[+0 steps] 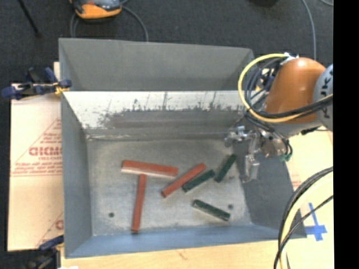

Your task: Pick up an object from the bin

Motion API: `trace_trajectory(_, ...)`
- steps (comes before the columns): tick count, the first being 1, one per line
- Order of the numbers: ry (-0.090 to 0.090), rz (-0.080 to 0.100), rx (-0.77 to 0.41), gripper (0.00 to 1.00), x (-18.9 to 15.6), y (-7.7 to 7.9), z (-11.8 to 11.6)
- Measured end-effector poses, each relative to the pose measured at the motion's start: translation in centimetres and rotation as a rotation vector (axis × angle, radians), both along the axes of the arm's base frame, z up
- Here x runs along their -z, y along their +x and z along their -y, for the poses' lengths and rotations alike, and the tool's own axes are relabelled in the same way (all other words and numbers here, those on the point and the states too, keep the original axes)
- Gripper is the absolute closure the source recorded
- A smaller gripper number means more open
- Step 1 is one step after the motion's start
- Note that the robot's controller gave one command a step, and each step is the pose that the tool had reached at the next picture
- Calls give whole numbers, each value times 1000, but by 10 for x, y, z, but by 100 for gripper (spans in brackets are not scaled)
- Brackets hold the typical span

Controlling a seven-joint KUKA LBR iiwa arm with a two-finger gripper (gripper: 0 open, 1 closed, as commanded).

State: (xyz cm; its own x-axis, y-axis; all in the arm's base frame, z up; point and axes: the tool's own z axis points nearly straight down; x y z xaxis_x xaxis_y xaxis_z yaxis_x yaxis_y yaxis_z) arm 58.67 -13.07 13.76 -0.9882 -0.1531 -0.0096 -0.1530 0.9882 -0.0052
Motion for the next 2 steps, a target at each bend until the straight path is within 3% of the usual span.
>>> trace_trajectory(1,3,-3,11,100,66,-8,6)
trace_trajectory(2,3,-3,10,100,66,-8,6)
